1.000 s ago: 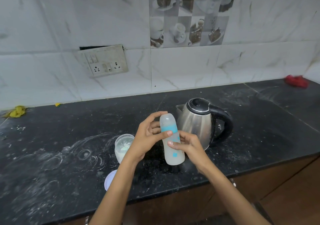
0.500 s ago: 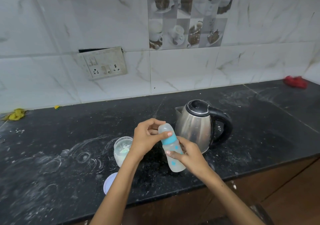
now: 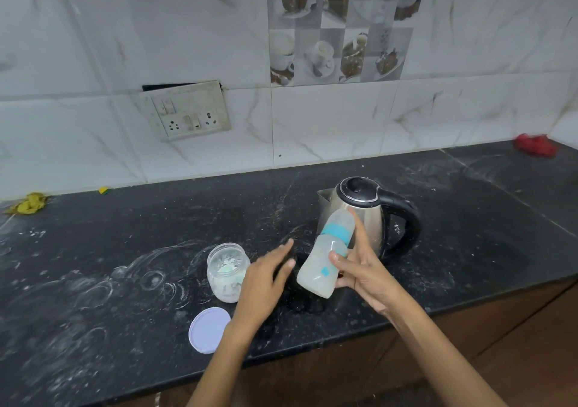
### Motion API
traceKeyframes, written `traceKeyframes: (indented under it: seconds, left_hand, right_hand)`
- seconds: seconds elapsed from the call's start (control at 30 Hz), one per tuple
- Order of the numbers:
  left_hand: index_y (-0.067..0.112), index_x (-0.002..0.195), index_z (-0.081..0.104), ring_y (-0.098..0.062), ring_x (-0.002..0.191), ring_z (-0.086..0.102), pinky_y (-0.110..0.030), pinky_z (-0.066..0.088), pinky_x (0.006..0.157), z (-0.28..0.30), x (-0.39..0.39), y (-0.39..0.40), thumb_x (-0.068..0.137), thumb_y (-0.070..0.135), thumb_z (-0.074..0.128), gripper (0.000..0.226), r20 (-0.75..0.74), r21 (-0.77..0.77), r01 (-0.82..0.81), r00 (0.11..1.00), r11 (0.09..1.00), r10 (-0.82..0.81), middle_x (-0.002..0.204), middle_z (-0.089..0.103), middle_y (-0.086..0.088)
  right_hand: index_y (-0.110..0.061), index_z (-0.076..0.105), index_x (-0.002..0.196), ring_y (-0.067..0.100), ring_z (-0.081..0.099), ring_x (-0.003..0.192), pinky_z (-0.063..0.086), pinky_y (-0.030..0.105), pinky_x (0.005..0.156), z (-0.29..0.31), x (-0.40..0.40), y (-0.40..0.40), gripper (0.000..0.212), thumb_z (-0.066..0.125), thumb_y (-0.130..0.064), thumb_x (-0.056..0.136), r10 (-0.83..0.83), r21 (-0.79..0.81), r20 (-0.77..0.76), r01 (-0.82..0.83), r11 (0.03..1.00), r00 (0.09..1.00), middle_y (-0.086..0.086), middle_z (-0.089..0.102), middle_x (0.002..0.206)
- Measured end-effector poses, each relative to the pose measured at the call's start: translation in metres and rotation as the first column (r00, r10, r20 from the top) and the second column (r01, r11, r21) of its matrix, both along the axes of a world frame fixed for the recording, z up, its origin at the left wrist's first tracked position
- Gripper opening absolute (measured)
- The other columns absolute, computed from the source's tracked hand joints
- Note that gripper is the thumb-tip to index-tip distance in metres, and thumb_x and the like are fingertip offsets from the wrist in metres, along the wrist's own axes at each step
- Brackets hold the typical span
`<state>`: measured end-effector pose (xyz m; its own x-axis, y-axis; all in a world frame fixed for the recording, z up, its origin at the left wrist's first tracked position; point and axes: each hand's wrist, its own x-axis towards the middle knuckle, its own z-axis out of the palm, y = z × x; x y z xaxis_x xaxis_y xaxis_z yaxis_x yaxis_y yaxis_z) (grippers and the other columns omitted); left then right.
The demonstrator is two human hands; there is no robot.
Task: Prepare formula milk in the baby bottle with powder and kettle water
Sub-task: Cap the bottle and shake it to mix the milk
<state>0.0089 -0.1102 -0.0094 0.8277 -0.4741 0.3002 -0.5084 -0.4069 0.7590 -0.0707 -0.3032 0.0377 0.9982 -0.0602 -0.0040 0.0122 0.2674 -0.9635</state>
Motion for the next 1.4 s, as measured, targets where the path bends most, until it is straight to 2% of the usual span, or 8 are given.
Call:
traceKeyframes:
  seconds: [0.13,0.27,0.5,0.9,1.03,1.17,1.3,1.4]
  left_hand:
    - [0.036,0.150,0.019,-0.025,0.147,0.011,-0.039,0.016,0.118,-0.034,-0.013,0.000,0.100,0.047,0.031,0.052,0.039,0.608,0.027,0.997,0.793,-0.064,0.159,0.012,-0.010]
    - [0.033,0.151,0.004,-0.027,0.147,-0.008,-0.041,0.005,0.118,-0.054,-0.028,-0.001,0.100,0.049,0.026,0.058,-0.103,0.774,0.150,0.988,0.615,-0.112,0.159,-0.012,-0.011]
    - [0.030,0.151,0.011,-0.027,0.146,-0.015,-0.044,0.000,0.118,-0.077,-0.034,0.001,0.100,0.048,0.030,0.058,-0.152,0.799,0.180,0.984,0.574,-0.096,0.160,-0.014,-0.009]
    - [0.034,0.150,-0.004,-0.027,0.146,-0.016,-0.043,-0.001,0.118,-0.082,-0.034,0.002,0.100,0.051,0.024,0.060,-0.118,0.801,0.157,0.987,0.578,-0.104,0.158,-0.020,-0.009]
    - [0.029,0.152,0.008,-0.028,0.146,-0.015,-0.043,-0.001,0.118,-0.082,-0.033,0.002,0.100,0.050,0.027,0.059,-0.137,0.794,0.172,0.985,0.583,-0.104,0.159,-0.018,-0.009]
    - [0.033,0.151,-0.003,-0.027,0.146,-0.016,-0.042,-0.001,0.117,-0.082,-0.033,0.002,0.100,0.051,0.026,0.062,-0.132,0.787,0.170,0.985,0.593,-0.107,0.158,-0.020,-0.009]
    - [0.029,0.152,0.009,-0.027,0.146,-0.016,-0.042,-0.001,0.118,-0.078,-0.031,0.002,0.099,0.050,0.031,0.061,-0.176,0.776,0.205,0.978,0.596,-0.108,0.159,-0.015,-0.008]
    - [0.033,0.151,-0.001,-0.027,0.145,-0.017,-0.042,-0.001,0.117,-0.077,-0.029,0.002,0.099,0.051,0.030,0.063,-0.188,0.773,0.219,0.976,0.596,-0.114,0.158,-0.020,-0.008]
  right_hand:
    - [-0.056,0.029,0.136,0.024,0.067,0.108,0.059,0.053,0.073,-0.005,0.000,0.000,0.095,0.084,-0.016,0.069,-0.020,0.131,-0.027,0.024,0.991,0.999,0.008,0.067,0.118]
    - [-0.044,0.030,0.140,0.030,0.067,0.105,0.057,0.058,0.071,-0.008,0.000,0.005,0.083,0.072,-0.003,0.081,-0.095,0.207,-0.021,0.097,0.974,0.995,0.014,0.064,0.115]
    - [-0.046,0.027,0.138,0.036,0.065,0.109,0.059,0.054,0.070,-0.013,-0.009,0.022,0.091,0.077,-0.003,0.075,-0.016,-0.007,-0.090,0.015,1.000,0.996,0.021,0.060,0.121]
    - [-0.035,0.036,0.138,0.033,0.069,0.101,0.058,0.057,0.068,-0.003,-0.011,0.010,0.078,0.068,0.000,0.075,-0.211,0.233,-0.057,0.219,0.948,0.976,0.012,0.059,0.122]
    - [-0.039,0.037,0.135,0.038,0.068,0.105,0.059,0.057,0.069,-0.007,-0.022,0.022,0.078,0.068,0.005,0.079,-0.058,0.105,-0.110,0.070,0.992,0.992,0.017,0.065,0.115]
    - [-0.035,0.036,0.138,0.036,0.068,0.103,0.058,0.058,0.071,-0.005,-0.019,0.013,0.075,0.067,0.004,0.081,-0.227,0.226,-0.111,0.247,0.942,0.968,0.014,0.063,0.119]
    - [-0.035,0.034,0.137,0.035,0.069,0.103,0.060,0.054,0.070,-0.005,-0.024,0.026,0.075,0.066,0.006,0.083,-0.102,0.073,-0.138,0.113,0.991,0.985,0.020,0.063,0.118]
    - [-0.032,0.035,0.137,0.034,0.068,0.104,0.058,0.057,0.073,-0.003,-0.017,0.019,0.070,0.065,0.004,0.085,-0.274,0.195,-0.120,0.293,0.936,0.954,0.013,0.058,0.125]
